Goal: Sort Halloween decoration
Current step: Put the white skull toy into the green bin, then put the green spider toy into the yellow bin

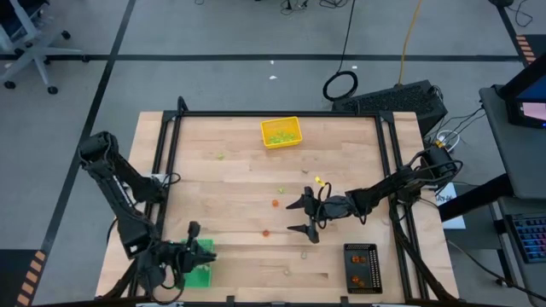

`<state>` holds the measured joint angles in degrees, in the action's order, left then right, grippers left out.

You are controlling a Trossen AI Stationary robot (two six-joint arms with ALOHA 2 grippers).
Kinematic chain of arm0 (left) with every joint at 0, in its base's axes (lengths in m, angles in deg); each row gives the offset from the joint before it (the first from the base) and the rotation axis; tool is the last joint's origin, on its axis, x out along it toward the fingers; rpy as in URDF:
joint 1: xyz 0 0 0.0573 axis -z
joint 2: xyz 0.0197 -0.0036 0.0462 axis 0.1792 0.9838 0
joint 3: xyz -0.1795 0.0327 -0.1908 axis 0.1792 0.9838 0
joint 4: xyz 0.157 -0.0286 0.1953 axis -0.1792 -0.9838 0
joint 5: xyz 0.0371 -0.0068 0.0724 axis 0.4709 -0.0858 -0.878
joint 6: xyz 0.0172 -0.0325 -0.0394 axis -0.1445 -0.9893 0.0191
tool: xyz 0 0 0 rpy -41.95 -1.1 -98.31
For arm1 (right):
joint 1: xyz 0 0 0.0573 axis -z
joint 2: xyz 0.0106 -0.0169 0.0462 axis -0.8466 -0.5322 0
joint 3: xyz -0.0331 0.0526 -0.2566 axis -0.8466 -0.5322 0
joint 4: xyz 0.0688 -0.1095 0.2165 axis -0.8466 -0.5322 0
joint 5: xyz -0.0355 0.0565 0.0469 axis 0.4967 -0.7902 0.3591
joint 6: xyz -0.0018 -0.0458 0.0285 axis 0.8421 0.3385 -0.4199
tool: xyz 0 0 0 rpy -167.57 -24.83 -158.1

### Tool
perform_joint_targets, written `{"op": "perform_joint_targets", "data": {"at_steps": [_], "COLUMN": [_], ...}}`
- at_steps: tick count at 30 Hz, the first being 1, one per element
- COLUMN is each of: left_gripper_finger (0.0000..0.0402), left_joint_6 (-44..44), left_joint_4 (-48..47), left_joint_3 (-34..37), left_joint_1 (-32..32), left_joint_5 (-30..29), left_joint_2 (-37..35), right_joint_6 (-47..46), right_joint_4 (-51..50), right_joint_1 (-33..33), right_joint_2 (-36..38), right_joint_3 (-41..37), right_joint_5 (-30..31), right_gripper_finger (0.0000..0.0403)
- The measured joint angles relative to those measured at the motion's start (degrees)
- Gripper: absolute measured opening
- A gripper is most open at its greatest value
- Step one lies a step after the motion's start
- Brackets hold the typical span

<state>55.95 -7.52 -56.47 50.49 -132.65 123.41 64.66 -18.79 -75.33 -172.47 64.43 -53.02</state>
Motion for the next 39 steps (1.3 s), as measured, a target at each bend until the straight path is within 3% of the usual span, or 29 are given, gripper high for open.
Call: {"op": "perform_joint_targets", "data": {"at_steps": [10, 15, 23, 29, 39], "left_gripper_finger": [0.0026, 0.0026, 0.0026, 0.0029, 0.0102], "left_joint_6": [-34.0, -44.3, -45.4, -51.1, -52.5], "left_joint_4": [-14.2, -18.2, -19.2, -19.2, -19.4], "left_joint_3": [0.0, 0.0, 0.0, 0.0, 0.0], "left_joint_1": [3.3, 3.1, 2.0, 1.0, 1.0], "left_joint_5": [18.4, 25.7, 26.3, 26.3, 22.7], "left_joint_2": [0.1, 0.2, 0.2, 0.2, 0.2], "right_joint_6": [-0.4, 0.1, 0.2, 0.7, 2.4], "right_joint_4": [0.0, 0.0, -0.1, -0.6, -3.0], "right_joint_1": [-0.6, -0.6, -0.6, -0.6, -0.6], "right_joint_2": [0.0, 0.0, 0.0, 0.0, 0.0], "right_joint_3": [0.0, 0.0, 0.0, 0.0, 0.0], "right_joint_5": [0.0, 0.0, 0.1, 0.2, 5.3], "right_gripper_finger": [0.0322, 0.0322, 0.0322, 0.0322, 0.0312]}}
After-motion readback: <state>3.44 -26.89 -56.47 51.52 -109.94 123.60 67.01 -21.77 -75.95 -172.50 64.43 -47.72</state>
